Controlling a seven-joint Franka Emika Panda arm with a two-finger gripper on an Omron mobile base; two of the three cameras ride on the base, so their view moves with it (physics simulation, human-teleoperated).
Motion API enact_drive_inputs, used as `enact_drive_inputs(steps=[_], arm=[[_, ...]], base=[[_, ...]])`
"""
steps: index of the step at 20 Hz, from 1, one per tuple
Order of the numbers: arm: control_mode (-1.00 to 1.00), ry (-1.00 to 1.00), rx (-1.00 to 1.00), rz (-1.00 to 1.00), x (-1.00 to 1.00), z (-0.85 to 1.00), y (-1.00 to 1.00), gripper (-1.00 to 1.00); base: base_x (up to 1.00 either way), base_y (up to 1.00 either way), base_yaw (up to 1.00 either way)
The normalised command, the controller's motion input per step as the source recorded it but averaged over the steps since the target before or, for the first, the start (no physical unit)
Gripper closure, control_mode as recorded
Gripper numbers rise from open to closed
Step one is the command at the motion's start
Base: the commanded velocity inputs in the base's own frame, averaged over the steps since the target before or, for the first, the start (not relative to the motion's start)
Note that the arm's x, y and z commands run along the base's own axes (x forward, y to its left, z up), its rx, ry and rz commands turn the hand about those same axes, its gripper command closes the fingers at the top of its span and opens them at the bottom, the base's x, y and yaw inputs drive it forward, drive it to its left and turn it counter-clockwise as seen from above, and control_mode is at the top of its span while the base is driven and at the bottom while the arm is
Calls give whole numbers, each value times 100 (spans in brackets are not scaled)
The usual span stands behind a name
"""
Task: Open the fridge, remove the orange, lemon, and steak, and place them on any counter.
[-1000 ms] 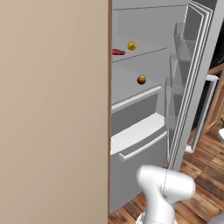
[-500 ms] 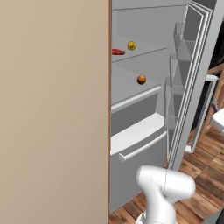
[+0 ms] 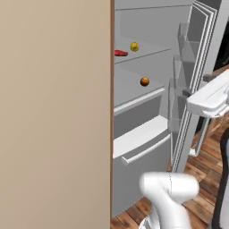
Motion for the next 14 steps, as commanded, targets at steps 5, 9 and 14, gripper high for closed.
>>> enact_drive_inputs(steps=[5,9,14], arm=[[-100,31,-21,-11,61,-11,11,-100],[-100,33,-22,-19,95,-28,0,-100],[-100,19,-32,-24,70,-41,3,-100]], base=[[0,0,0],[0,0,0],[0,0,0]])
